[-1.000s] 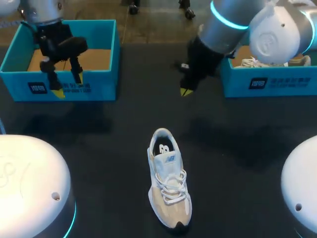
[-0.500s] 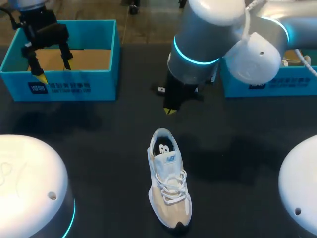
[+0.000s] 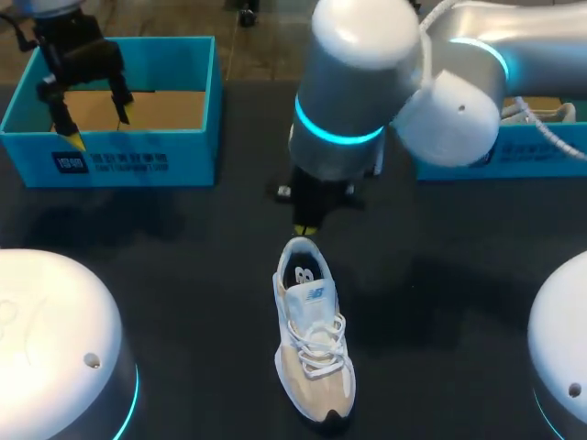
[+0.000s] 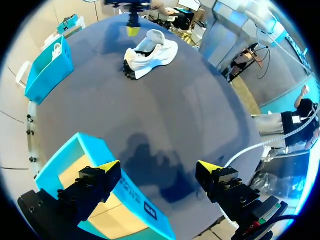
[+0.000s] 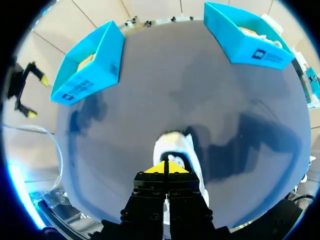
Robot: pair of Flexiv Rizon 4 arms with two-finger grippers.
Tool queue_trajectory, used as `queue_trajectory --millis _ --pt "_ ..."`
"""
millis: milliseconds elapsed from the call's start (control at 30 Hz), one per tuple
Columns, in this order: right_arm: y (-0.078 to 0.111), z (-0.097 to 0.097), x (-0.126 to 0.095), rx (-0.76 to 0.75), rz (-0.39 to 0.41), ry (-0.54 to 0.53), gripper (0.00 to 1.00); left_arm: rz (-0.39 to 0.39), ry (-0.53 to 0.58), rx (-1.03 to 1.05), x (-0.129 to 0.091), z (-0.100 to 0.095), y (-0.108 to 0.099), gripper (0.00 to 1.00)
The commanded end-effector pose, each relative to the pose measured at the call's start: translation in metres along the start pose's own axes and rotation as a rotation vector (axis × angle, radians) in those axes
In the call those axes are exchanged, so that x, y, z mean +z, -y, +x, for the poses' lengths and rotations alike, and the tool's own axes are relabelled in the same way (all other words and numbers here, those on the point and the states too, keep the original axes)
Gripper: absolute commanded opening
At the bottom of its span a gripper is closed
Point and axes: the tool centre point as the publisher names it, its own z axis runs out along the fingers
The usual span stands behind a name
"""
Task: Take the shoe out of the shoebox, open the shoe tongue, remove and reinsert the insole, then place the shoe into the shoebox
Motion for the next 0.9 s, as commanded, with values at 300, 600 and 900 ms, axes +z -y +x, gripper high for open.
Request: queue_trajectory --millis 300,600,900 --pt "0.033 0.009 0.025 0.026 -0.021 0.014 0.0 0.008 0.011 -0.029 0.0 0.003 -0.01 1.0" --pt "0.033 0.009 0.025 0.026 -0.021 0.014 0.0 0.008 0.011 -0.029 0.0 0.003 -0.01 1.0" --pt "0.035 -0.011 0.07 -0.021 -0.032 0.107 0.0 0.008 0.011 -0.029 0.0 0.003 -0.01 1.0"
